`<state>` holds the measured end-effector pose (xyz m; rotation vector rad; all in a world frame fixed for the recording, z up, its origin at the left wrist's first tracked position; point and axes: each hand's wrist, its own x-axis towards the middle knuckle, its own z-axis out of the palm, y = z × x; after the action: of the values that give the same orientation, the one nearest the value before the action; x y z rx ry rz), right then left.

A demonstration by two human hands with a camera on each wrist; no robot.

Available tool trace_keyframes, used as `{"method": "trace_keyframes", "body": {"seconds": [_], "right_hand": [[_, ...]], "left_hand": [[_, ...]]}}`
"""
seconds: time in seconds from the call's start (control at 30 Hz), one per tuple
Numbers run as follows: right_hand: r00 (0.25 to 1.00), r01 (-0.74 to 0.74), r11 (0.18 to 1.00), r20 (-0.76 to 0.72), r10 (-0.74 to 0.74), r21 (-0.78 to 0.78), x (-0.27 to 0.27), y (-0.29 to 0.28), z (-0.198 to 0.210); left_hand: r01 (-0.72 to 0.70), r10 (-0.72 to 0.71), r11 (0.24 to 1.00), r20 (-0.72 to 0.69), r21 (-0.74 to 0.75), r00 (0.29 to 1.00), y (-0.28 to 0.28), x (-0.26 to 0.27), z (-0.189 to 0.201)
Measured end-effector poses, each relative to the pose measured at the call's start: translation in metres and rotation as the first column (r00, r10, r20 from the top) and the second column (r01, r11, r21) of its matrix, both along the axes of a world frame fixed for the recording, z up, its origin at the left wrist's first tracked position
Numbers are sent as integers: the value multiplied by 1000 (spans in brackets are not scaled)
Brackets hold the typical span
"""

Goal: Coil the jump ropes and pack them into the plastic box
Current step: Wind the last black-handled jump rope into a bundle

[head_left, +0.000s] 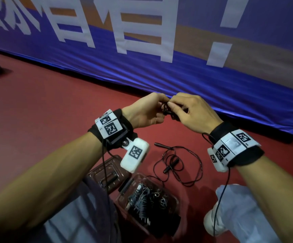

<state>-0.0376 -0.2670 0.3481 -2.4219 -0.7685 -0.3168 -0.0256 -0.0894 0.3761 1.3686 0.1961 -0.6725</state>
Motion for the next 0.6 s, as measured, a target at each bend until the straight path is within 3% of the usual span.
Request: {"method": "trace_keyframes", "body": {"seconds": [0.17, 0.3, 0.4, 0.53, 0.6], "right_hand": [[991, -4, 985, -128, 26, 171, -2, -1, 2], [949, -14, 961, -300, 100, 276, -5, -1, 3], [903, 24, 931, -407, 136, 363, -2, -2, 0], [689, 200, 852, -687, 230, 485, 0, -4, -4], [624, 230, 837, -735, 265, 496, 1, -6, -4]], "left_hand": [[-58, 31, 992, 237, 110, 971, -2, -6, -3], [-14, -155, 936, 446, 353, 882, -1, -8, -8], [-19, -269, 870, 505, 493, 820, 2, -8, -12], [-25, -353, 825, 550, 564, 757, 3, -8, -16], [-39, -397, 803, 582, 595, 710, 4, -8, -17]]}}
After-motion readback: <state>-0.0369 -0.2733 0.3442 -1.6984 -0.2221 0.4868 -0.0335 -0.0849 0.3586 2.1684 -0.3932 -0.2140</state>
